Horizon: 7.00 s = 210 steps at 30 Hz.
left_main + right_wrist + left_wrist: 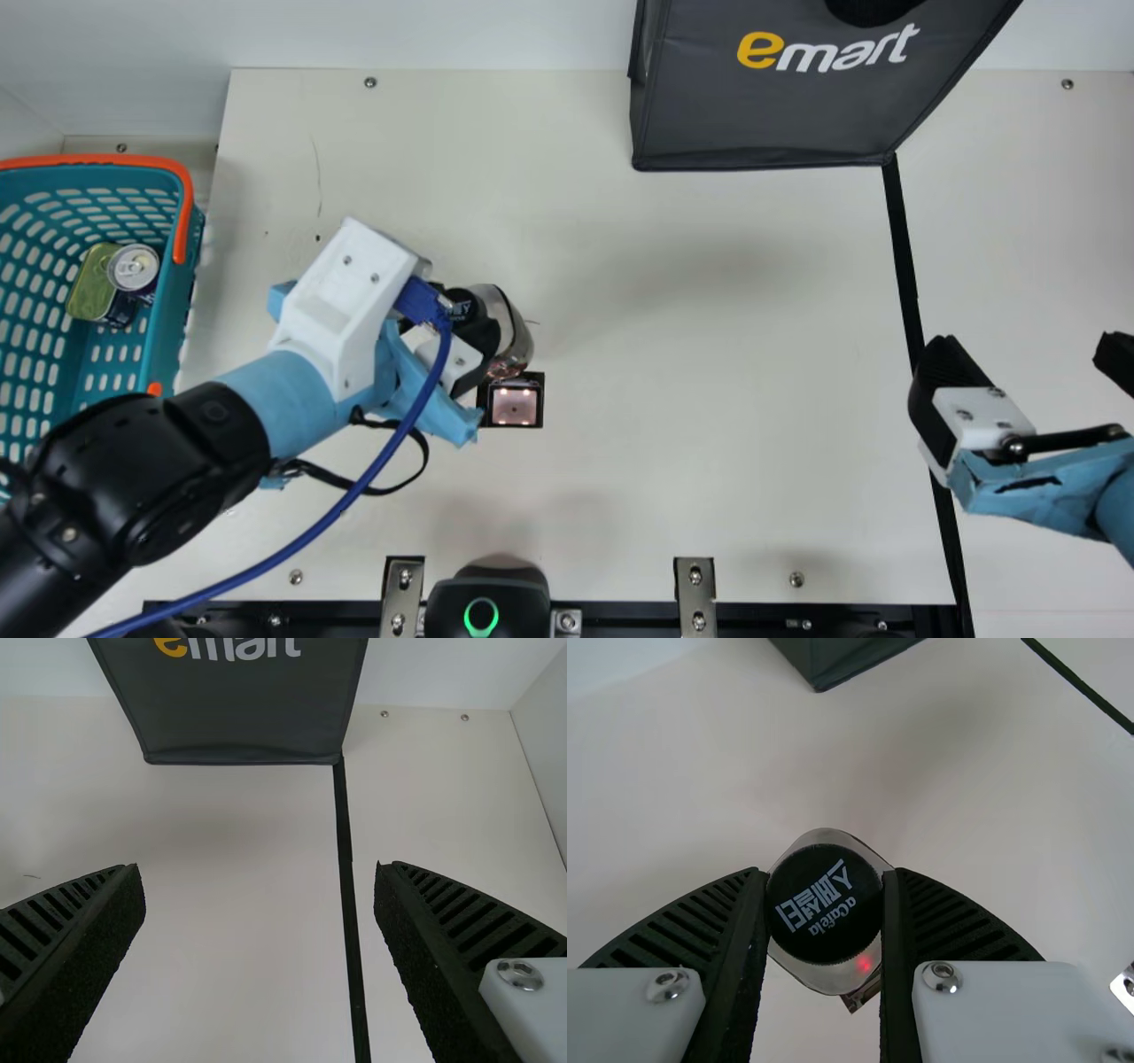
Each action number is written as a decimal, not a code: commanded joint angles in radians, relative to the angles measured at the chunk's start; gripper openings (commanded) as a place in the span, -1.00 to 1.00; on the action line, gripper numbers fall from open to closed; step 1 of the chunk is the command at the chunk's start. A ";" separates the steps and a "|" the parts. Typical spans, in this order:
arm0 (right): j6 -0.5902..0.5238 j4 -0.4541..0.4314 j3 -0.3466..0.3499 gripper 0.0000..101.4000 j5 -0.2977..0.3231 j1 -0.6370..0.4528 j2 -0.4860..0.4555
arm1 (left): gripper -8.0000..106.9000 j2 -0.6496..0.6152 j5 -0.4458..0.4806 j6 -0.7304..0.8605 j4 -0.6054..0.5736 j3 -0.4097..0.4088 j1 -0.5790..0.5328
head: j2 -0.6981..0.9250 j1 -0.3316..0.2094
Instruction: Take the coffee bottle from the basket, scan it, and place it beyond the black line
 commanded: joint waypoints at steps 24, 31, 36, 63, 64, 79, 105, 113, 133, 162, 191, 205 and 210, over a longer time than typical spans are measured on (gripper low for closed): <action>0.000 0.000 0.000 0.79 0.000 0.000 0.000 | -0.68 0.019 0.197 0.961 -0.536 -0.079 0.203 | 0.002 -0.015; 0.000 0.000 0.000 0.79 0.000 0.000 0.000 | -0.68 0.026 0.240 1.119 -0.591 -0.076 0.241 | 0.002 -0.015; 0.000 0.000 0.000 0.79 0.000 0.000 0.000 | -0.68 0.030 0.264 1.215 -0.618 -0.071 0.248 | 0.002 -0.015; 0.000 0.000 0.000 0.79 0.000 0.000 0.000 | -0.68 0.118 0.362 1.487 -0.640 -0.066 0.233 | 0.002 -0.015; 0.000 0.000 0.000 0.79 0.000 0.000 0.000 | -0.68 0.122 0.365 1.491 -0.641 -0.065 0.233 | 0.002 -0.015; 0.000 0.000 0.000 0.79 -0.001 0.000 0.000 | -0.51 0.151 0.359 1.531 -0.662 -0.040 0.238 | 0.002 -0.015; 0.000 0.000 0.000 0.79 -0.001 0.000 0.000 | 0.71 0.150 0.295 1.540 -0.690 -0.010 0.244 | 0.002 -0.015; 0.000 0.000 0.000 0.79 -0.001 0.000 0.000 | 0.71 0.130 0.271 1.491 -0.678 -0.012 0.258 | 0.002 -0.015; 0.000 0.000 0.000 0.79 -0.001 0.000 0.000 | 0.71 -0.042 0.212 0.981 -0.544 -0.013 0.235 | 0.002 -0.015; 0.000 0.000 0.000 0.79 -0.001 0.000 0.000 | 0.71 -0.256 0.125 0.412 -0.090 0.043 0.284 | 0.002 -0.015; 0.000 0.000 0.000 0.79 -0.002 0.000 0.000 | 0.71 -0.285 0.350 -0.115 0.160 -0.033 0.072 | 0.002 -0.015; 0.000 0.000 0.000 0.79 -0.002 0.000 0.000 | 0.71 -0.211 0.449 -0.468 0.406 -0.064 -0.223 | 0.002 -0.015; 0.000 0.000 0.000 0.79 -0.002 0.000 0.000 | 0.71 -0.173 0.492 -0.591 0.477 -0.077 -0.328 | 0.002 -0.015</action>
